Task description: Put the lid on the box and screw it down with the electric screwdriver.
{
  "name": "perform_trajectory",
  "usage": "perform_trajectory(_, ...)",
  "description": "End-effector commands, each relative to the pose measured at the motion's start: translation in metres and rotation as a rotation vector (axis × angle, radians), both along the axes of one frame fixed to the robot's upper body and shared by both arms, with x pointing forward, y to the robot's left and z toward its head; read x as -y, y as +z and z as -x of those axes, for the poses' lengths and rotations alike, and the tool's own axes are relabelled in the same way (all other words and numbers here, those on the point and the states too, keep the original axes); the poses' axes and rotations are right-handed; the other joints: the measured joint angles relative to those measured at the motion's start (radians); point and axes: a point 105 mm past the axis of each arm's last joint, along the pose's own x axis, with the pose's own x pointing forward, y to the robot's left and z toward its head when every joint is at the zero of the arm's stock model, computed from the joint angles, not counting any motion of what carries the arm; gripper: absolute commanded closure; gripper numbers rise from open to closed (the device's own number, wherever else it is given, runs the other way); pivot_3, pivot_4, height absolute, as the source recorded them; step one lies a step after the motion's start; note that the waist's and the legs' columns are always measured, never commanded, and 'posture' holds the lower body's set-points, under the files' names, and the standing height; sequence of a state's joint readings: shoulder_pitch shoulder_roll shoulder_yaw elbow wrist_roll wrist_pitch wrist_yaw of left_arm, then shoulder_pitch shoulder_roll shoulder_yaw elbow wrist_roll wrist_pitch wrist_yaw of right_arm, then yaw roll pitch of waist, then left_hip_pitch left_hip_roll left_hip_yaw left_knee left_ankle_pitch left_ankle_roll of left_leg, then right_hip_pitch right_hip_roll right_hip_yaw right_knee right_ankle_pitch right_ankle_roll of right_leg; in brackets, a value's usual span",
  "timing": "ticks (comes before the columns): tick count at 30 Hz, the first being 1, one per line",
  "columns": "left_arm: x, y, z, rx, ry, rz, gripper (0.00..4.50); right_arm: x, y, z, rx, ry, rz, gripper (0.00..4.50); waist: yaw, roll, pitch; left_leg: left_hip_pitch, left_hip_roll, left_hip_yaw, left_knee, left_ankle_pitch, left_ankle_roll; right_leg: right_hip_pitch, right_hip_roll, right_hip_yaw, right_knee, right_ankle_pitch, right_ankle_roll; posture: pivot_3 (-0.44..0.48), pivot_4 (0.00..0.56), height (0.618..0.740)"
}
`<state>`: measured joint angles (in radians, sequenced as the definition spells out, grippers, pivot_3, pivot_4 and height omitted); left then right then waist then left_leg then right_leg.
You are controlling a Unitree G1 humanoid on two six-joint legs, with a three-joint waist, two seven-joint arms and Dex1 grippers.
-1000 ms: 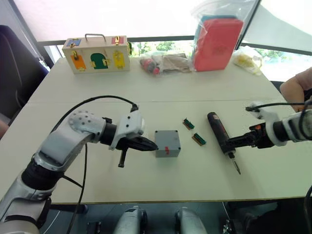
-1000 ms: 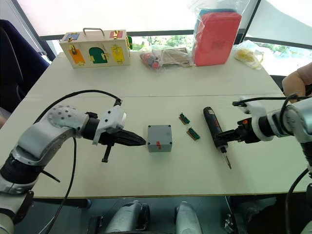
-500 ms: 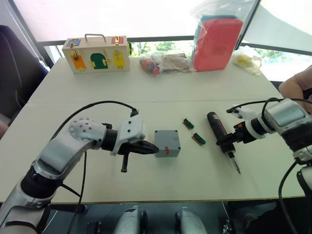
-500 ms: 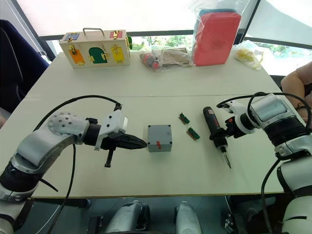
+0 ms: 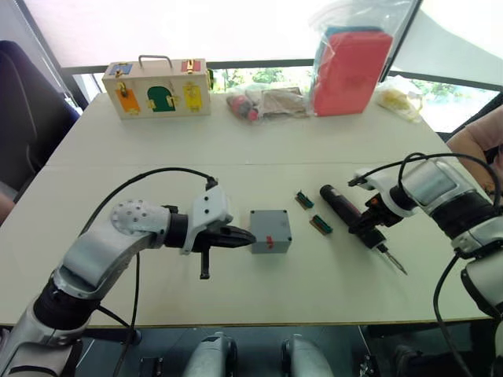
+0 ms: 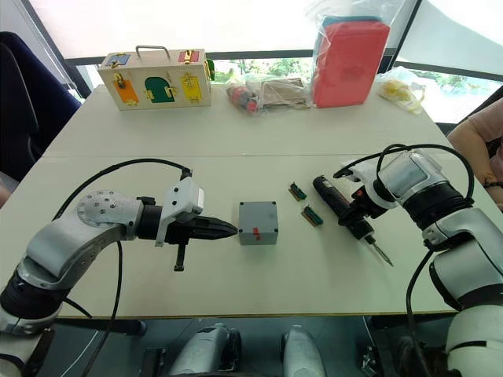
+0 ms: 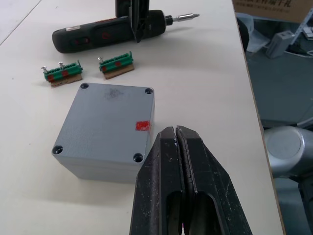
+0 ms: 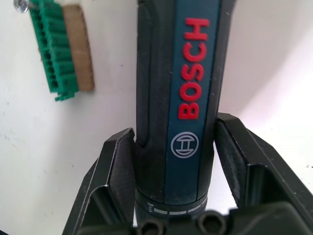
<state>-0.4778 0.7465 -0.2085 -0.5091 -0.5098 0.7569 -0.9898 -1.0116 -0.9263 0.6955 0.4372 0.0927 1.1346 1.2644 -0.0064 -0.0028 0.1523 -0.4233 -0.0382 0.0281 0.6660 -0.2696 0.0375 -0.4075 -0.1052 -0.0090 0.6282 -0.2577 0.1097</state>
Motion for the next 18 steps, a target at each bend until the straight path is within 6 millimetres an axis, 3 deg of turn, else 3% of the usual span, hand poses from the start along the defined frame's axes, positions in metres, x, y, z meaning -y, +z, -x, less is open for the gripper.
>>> perform_trajectory(1, -0.002, 0.01, -0.005, 0.048, 0.014, 0.024, 4.5, 0.014, -0.02, 0.015, -0.071, -0.054, 0.039, 2.59, 0.004, 0.0, 0.0, 0.0, 0.0, 0.0, 0.0, 0.0, 0.0, 0.0, 0.0, 0.0, 0.0, 0.0, 0.0, 0.0, 0.15, 0.74)
perform_trajectory(6, -0.001, 0.01, -0.009, 0.046, 0.012, 0.029, 4.5, 0.018, -0.006, -0.001, 0.021, -0.16, -0.021, 2.6, 0.013, -0.003, -0.002, 0.001, 0.0, 0.0, 0.0, 0.0, -0.001, 0.001, 0.0, 0.0, 0.0, -0.001, -0.003, 0.0, 0.15, 0.74)
perform_trajectory(10, -0.006, 0.008, -0.011, 0.023, 0.026, 0.048, 4.5, 0.014, 0.035, -0.016, 0.149, -0.257, -0.154, 2.6, 0.01, -0.001, -0.001, 0.002, 0.0, 0.0, 0.0, 0.0, -0.001, 0.002, -0.001, 0.0, 0.0, 0.0, -0.005, 0.0, 0.15, 0.74)
perform_trajectory(15, -0.012, 0.01, -0.014, -0.019, 0.036, 0.087, 4.5, 0.014, 0.095, -0.019, 0.325, -0.38, -0.347, 2.6, 0.013, 0.006, 0.003, -0.007, 0.0, 0.001, -0.003, 0.006, -0.01, -0.01, -0.001, 0.001, 0.002, 0.002, -0.001, 0.0, 0.15, 0.74)
perform_trajectory(18, -0.014, 0.013, -0.021, -0.04, 0.038, 0.113, 4.5, 0.003, 0.132, -0.026, 0.542, -0.358, -0.541, 2.6, 0.014, 0.006, 0.003, -0.011, 0.001, 0.001, -0.004, 0.007, -0.012, -0.015, 0.002, 0.001, 0.003, 0.002, -0.001, 0.0, 0.15, 0.74)
